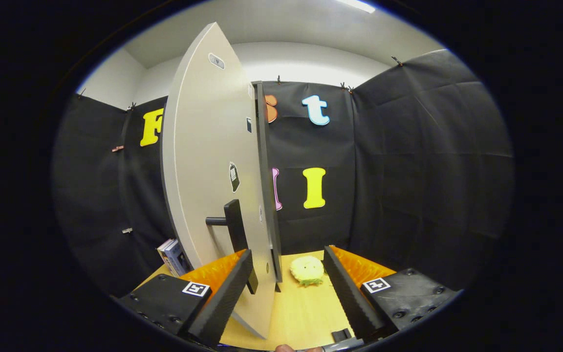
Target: Open the shoe cabinet door, grab the shoes and put them into the shoe cabinet, then close the shoe cabinet door.
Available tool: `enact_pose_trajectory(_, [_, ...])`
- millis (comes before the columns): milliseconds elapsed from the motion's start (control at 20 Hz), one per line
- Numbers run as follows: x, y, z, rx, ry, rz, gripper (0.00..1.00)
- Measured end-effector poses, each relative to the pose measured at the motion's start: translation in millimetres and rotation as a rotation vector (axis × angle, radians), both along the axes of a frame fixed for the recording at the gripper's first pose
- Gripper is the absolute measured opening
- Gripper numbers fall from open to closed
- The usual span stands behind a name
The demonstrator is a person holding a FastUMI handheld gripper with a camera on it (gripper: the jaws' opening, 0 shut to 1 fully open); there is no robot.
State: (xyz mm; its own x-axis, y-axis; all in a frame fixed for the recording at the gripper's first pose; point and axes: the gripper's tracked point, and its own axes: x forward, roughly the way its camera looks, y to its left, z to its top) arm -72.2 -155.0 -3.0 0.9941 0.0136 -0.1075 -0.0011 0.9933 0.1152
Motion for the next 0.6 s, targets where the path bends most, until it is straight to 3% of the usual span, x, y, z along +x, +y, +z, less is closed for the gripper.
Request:
enact_pose_trajectory(300, [-4.3,48.9,2.0,-0.020,-0.005,-0.059,0.97])
enact_pose_trajectory(600, [4.1,106.8,-0.4,0.005,-0.010,0.016,0.98])
